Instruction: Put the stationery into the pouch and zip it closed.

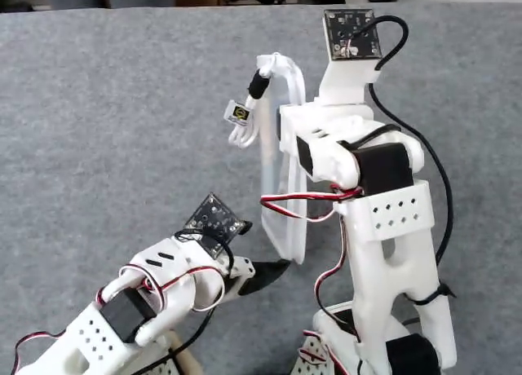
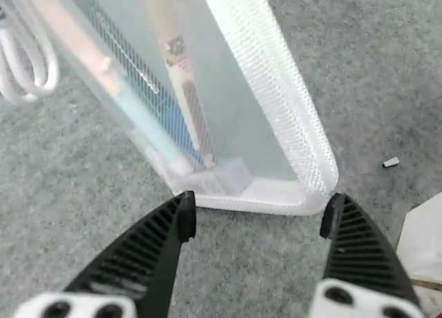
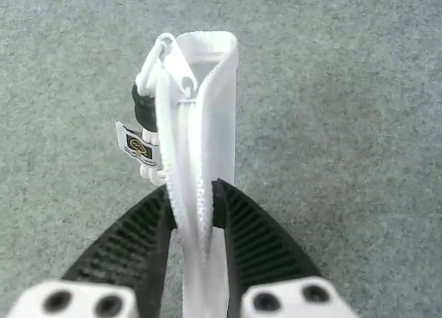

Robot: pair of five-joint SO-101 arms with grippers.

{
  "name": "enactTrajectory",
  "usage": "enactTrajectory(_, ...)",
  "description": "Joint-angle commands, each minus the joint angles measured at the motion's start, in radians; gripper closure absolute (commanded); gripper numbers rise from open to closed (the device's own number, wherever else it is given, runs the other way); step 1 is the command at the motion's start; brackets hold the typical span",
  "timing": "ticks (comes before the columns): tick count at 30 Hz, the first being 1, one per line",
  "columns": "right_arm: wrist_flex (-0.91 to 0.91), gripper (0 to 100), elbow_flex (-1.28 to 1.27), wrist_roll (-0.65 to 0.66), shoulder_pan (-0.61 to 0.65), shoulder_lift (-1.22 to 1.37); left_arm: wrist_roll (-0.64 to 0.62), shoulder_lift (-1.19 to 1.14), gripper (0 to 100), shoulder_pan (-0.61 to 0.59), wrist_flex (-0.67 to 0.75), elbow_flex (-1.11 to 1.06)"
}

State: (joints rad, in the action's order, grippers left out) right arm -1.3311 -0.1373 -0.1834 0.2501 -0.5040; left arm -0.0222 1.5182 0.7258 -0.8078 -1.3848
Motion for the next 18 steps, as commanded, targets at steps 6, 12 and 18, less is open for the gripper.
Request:
enactTrajectory(6, -0.003, 98.6, 0.016, 0.025, 0.021, -0.053, -0.005, 0.005, 70, 0.061, 0.135, 0.035)
enactTrajectory(12, -0.003, 98.6, -0.004, 0.032, 0.021, -0.053, 0.072, 0.005, 71, 0.062, 0.293, -0.065)
enactTrajectory(18, -0.002, 98.6, -0.005, 0.032, 0.020, -0.054, 0.149, 0.005, 71, 0.002, 0.388, -0.202)
